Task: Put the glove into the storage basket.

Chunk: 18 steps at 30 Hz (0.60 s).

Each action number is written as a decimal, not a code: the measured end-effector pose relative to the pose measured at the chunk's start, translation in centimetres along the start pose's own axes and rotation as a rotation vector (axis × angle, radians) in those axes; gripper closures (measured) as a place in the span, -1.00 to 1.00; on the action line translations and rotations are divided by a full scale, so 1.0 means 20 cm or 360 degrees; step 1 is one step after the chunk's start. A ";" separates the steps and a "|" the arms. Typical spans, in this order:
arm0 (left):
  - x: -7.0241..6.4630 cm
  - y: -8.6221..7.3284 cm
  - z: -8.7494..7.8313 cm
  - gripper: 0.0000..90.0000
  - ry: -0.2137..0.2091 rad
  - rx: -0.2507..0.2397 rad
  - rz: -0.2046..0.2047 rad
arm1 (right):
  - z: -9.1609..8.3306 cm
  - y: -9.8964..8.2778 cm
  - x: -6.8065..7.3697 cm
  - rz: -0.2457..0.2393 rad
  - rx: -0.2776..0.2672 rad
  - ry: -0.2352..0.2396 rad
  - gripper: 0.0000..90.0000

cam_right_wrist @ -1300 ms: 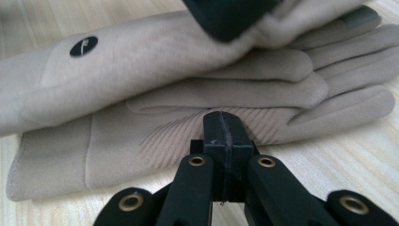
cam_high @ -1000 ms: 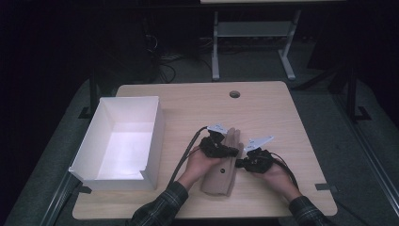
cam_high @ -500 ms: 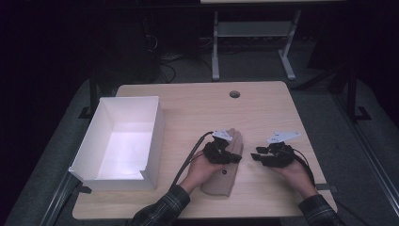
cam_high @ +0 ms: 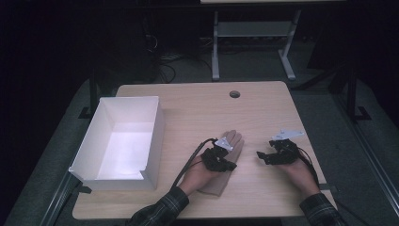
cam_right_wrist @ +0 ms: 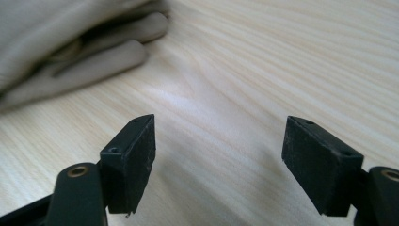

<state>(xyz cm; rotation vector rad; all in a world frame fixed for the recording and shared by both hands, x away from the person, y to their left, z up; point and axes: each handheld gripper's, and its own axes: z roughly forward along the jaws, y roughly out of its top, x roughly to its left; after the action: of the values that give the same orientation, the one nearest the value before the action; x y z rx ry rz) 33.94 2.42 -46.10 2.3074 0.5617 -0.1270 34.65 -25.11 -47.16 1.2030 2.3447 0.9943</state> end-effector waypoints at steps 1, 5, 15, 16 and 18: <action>0.01 -0.01 -0.01 0.99 0.0000 0.0003 -0.0003 | 0.01 0.00 0.00 -0.0010 0.0009 -0.0003 -0.42; 0.03 -0.05 -0.07 0.99 0.0024 0.0030 -0.0014 | 0.02 -0.01 0.00 -0.0007 0.0017 -0.0006 -0.42; 0.05 -0.15 -0.20 0.97 0.0095 0.0083 -0.0043 | 0.03 -0.03 -0.01 0.0004 -0.0010 0.0014 -0.48; 0.05 -0.16 -0.21 0.96 0.0099 0.0080 -0.0049 | 0.03 -0.03 -0.01 0.0007 -0.0013 0.0018 -0.53; 0.05 -0.17 -0.22 0.92 0.0097 0.0080 -0.0052 | 0.04 -0.04 -0.01 0.0004 -0.0047 0.0029 -0.62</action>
<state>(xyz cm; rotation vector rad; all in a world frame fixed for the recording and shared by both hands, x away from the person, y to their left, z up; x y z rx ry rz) 33.02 7.95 -45.32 2.3577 0.6341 -0.0878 34.75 -25.21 -48.23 1.1915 2.3347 1.0412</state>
